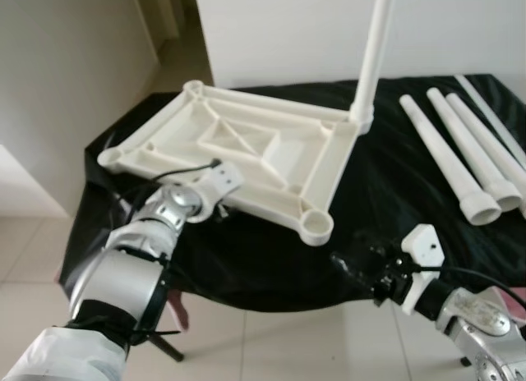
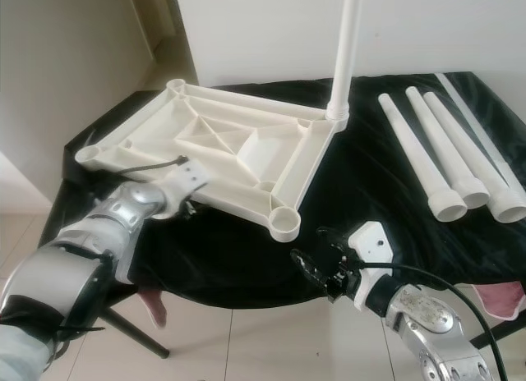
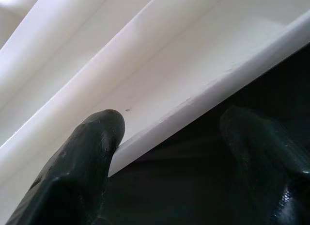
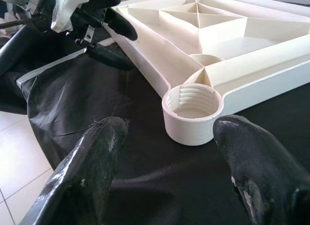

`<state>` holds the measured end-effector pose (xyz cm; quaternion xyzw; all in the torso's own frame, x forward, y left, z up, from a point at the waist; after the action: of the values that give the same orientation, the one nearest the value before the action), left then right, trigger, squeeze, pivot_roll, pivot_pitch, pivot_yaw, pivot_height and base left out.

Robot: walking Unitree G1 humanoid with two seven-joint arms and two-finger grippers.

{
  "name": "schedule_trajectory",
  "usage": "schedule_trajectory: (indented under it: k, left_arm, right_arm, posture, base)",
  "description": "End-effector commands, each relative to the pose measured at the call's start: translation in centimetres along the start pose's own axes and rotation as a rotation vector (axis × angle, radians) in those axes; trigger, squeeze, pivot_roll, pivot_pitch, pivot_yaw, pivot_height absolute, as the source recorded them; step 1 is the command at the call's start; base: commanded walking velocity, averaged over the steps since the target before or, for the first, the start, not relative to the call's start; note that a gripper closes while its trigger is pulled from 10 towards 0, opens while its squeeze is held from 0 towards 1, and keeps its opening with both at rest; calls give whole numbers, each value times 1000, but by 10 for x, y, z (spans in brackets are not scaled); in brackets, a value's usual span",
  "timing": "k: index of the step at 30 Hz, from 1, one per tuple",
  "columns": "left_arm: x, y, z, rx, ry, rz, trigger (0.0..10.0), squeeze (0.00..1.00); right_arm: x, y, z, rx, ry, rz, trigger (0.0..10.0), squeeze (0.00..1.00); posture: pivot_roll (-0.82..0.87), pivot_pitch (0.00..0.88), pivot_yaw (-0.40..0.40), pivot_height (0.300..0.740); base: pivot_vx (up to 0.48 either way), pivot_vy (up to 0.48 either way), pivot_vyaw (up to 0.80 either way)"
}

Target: Building children table

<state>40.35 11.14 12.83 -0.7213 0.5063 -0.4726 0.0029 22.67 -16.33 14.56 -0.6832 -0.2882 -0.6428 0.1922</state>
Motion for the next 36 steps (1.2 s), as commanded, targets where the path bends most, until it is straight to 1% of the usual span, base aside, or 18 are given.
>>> schedule_trajectory:
  k: [1,4,7,8,12,13,16,17,21,25,26,27,28,30,33,34,35,36]
  left_arm:
    - [-11,11,1,-75,-27,11,10000,0]
    - [-5,13,1,-84,10,72,10000,0]
    - [0,10,0,-90,31,53,10000,0]
    - [4,9,-2,-125,54,77,10000,0]
    - [6,9,-3,-133,74,111,10000,0]
    - [8,11,-1,-99,82,162,10000,0]
    - [10,15,4,-67,75,190,10000,0]
    - [10,17,6,-56,71,182,10000,0]
    - [8,22,10,-66,32,189,10000,0]
    - [6,41,11,-232,28,256,10000,0]
    - [6,41,11,-232,28,256,10000,0]
    - [7,47,10,-303,43,246,10000,0]
    - [7,47,10,-303,43,246,10000,0]
    - [11,54,6,-413,91,239,10000,0]
    - [22,61,-3,-605,176,168,10000,0]
    - [22,61,-3,-605,176,168,10000,0]
    - [27,62,-6,-655,201,146,10000,0]
    - [27,62,-6,-655,201,146,10000,0]
  right_arm:
    - [0,2,0,-8,-5,-7,10000,0]
    - [2,5,2,-12,-1,-13,10000,0]
    - [3,7,4,-13,3,-15,10000,0]
    - [4,6,5,-10,6,-16,10000,0]
    - [4,5,6,-8,8,-15,10000,0]
    - [4,5,7,-6,11,-13,10000,0]
    - [4,6,10,-4,16,-12,10000,0]
    - [5,6,12,-2,22,-11,10000,0]
    - [7,6,14,0,29,-13,10000,0]
    - [5,10,9,-15,16,-21,10000,0]
    - [5,10,9,-15,16,-21,10000,0]
    - [5,10,7,-21,14,-22,10000,0]
    - [5,10,7,-21,14,-22,10000,0]
    - [5,11,5,-32,14,-21,10000,0]
    - [4,11,5,-40,14,-19,10000,0]
    - [4,11,5,-40,14,-19,10000,0]
    - [4,11,6,-41,17,-19,10000,0]
    - [4,11,6,-41,17,-19,10000,0]
  posture:
    - [-176,28,104,740]
    - [-169,34,98,740]
    - [-166,36,95,740]
    - [-163,38,93,740]
    - [-157,41,90,740]
    - [-146,40,81,740]
    - [-149,40,83,740]
    - [-149,40,81,740]
    - [-153,41,85,740]
    - [-163,43,95,740]
    - [-163,43,95,740]
    - [-168,44,101,740]
    - [-168,44,101,740]
    - [-169,47,107,740]
    - [-163,46,112,740]
    - [-163,46,112,740]
    - [-158,44,113,740]
    - [-158,44,113,740]
  base:
    - [0,0,0]
    - [0,0,0]
    - [0,0,0]
    - [0,0,0]
    - [0,0,0]
    - [0,0,0]
    - [0,0,0]
    - [0,0,0]
    - [0,0,0]
    - [0,0,0]
    - [0,0,0]
    - [0,0,0]
    - [0,0,0]
    - [0,0,0]
    - [0,0,0]
    - [0,0,0]
    - [0,0,0]
    - [0,0,0]
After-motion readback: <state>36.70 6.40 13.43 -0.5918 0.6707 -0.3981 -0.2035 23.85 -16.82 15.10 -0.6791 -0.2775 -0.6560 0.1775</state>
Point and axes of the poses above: a point about 5 cm out from each wrist's last joint towards the gripper, its own z axis pointing out of the wrist towards the gripper, its own x axis along the axis of the wrist's last joint, y = z × x, the point moved 2 cm from there along z, pointing out of the wrist towards the gripper, and after that the axes turned 1 degree about -z, right-handed, at the moved point
